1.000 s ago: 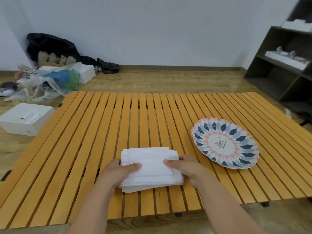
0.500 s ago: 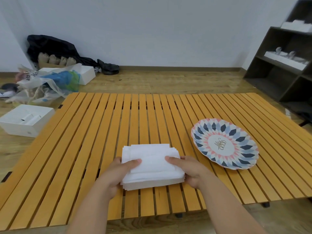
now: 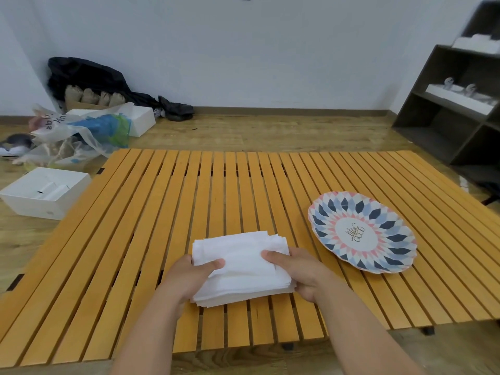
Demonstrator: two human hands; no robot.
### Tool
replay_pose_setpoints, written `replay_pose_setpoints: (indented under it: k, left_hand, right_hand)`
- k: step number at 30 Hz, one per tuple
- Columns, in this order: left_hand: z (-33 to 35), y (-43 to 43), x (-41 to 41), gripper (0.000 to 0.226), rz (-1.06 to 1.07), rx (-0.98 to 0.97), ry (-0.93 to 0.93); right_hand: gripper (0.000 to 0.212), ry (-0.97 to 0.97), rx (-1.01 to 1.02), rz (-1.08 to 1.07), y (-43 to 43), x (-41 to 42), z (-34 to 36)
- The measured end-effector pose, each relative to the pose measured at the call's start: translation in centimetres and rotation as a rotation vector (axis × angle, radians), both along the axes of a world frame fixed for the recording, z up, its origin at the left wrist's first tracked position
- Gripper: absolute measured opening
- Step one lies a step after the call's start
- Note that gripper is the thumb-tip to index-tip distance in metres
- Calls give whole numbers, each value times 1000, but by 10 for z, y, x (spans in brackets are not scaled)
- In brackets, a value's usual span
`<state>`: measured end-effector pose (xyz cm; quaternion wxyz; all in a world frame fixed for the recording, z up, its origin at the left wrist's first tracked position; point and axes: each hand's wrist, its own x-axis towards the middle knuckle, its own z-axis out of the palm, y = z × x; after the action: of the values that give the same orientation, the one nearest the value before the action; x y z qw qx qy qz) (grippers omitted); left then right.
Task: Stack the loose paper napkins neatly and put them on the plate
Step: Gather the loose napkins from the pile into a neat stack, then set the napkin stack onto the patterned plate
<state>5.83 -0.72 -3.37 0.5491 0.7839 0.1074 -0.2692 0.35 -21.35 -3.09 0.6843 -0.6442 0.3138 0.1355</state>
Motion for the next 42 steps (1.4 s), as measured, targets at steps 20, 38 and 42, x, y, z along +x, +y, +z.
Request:
replay_pose_setpoints:
  k: [20,38,42]
  left_hand:
    - [31,-34,-4,42,19,-518,173]
    - [41,-258,29,60,-237,-448,181]
    - [22,-283,28,72,-204,-366,223]
  right_hand:
    - [39,-109,88,-151,-31,-15,40]
    - [39,-136,-66,-394,-216,-43,51]
    - [43,-16,-399,-312,-232,-33,24]
